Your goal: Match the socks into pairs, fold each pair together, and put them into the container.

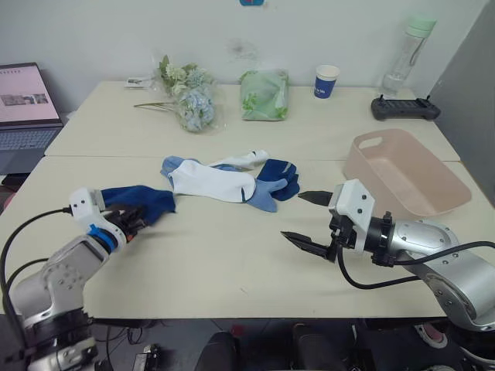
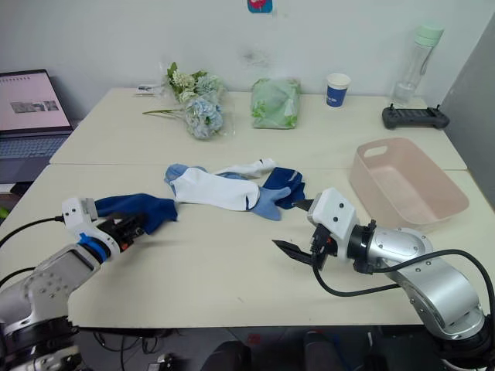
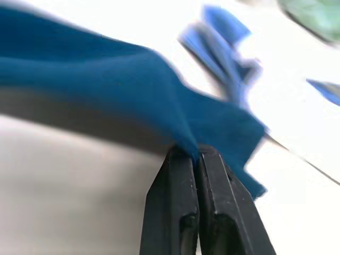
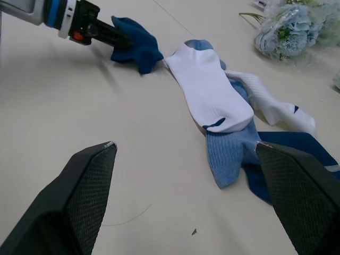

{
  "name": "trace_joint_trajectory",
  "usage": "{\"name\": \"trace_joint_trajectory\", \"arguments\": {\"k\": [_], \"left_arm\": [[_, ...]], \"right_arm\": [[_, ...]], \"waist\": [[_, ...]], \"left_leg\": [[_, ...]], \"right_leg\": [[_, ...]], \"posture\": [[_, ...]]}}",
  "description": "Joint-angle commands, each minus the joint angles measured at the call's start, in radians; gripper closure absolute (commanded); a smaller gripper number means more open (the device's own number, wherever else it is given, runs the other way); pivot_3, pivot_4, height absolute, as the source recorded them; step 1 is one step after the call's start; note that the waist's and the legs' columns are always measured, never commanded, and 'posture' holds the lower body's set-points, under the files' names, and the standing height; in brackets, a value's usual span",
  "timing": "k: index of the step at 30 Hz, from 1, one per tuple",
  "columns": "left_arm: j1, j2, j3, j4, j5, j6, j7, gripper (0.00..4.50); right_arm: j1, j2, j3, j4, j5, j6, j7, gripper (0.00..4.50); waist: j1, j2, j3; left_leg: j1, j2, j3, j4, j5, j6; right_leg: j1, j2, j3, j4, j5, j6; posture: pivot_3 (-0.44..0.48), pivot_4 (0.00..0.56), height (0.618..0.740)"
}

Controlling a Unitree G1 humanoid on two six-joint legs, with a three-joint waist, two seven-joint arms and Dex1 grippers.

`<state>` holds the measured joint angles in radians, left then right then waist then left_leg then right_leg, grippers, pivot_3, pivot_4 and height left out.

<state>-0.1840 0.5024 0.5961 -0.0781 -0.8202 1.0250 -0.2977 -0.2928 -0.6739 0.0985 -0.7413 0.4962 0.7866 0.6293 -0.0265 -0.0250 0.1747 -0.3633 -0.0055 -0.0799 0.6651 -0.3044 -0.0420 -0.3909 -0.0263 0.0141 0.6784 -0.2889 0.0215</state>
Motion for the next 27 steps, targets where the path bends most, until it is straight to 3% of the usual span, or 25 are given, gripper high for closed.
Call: {"name": "trace_joint_trajectory", "arguments": {"k": [1, 11, 14, 19, 22, 25, 27], "left_arm": [[0.064, -0.030, -0.013, -0.155, -0.161, 0.155, -0.002, 4.49], [0.044, -0.301, -0.236, -0.311, -0.268, 0.194, 0.146, 4.49], [0.050, -0.316, -0.286, -0.352, -0.281, 0.187, 0.139, 3.90], [0.110, -0.209, -0.283, -0.422, -0.315, 0.182, 0.064, 2.26], [0.165, -0.050, -0.305, -0.470, -0.249, 0.133, -0.066, 1.31], [0.250, 0.165, -0.341, -0.524, -0.138, 0.024, -0.272, 0.26], [0.300, 0.279, -0.358, -0.530, -0.051, -0.087, -0.399, 0.01]], "right_arm": [[-0.001, -0.007, -0.028, -0.037, 0.018, 0.002, -0.003, 0.00], [0.050, -0.075, -0.126, -0.107, 0.073, 0.084, -0.018, 0.00], [0.047, -0.074, -0.133, -0.115, 0.083, 0.099, -0.029, 0.00], [0.042, -0.077, -0.123, -0.114, 0.087, 0.099, -0.033, 0.00], [0.041, -0.079, -0.094, -0.103, 0.061, 0.072, -0.025, 0.00], [0.047, -0.075, -0.059, -0.090, 0.038, 0.040, -0.015, 0.00], [0.052, -0.077, -0.036, -0.080, 0.015, 0.014, -0.006, 0.00]], "waist": [[0.001, 0.000, 0.000], [0.019, -0.001, 0.000], [0.018, -0.001, 0.000], [0.017, -0.001, 0.000], [0.017, -0.001, 0.000], [0.017, 0.000, 0.000], [0.018, 0.003, 0.001]], "left_leg": [[0.000, 0.000, 0.000, 0.000, 0.000, 0.000], [0.000, -0.001, 0.001, 0.000, 0.000, 0.000], [0.001, -0.001, 0.001, 0.000, 0.000, 0.000], [0.001, 0.000, 0.001, 0.000, 0.000, 0.000], [0.001, 0.000, 0.001, 0.000, 0.000, 0.000], [0.001, 0.000, 0.001, -0.001, 0.001, -0.002], [0.001, 0.000, 0.002, -0.002, 0.001, -0.002]], "right_leg": [[0.000, 0.000, 0.000, 0.000, 0.000, 0.000], [0.001, -0.001, 0.001, -0.001, 0.000, 0.000], [0.001, 0.000, 0.001, 0.000, 0.000, 0.000], [0.001, 0.001, 0.001, -0.001, 0.000, 0.000], [0.001, 0.002, 0.001, -0.001, 0.000, 0.000], [0.001, 0.002, 0.001, -0.001, -0.001, -0.001], [0.001, 0.002, 0.001, -0.002, -0.001, -0.001]], "posture": [[0.000, 0.150, 0.740], [0.000, 0.150, 0.740], [0.000, 0.150, 0.740], [0.000, 0.150, 0.740], [0.000, 0.150, 0.740], [0.000, 0.150, 0.740], [0.000, 0.150, 0.740]]}}
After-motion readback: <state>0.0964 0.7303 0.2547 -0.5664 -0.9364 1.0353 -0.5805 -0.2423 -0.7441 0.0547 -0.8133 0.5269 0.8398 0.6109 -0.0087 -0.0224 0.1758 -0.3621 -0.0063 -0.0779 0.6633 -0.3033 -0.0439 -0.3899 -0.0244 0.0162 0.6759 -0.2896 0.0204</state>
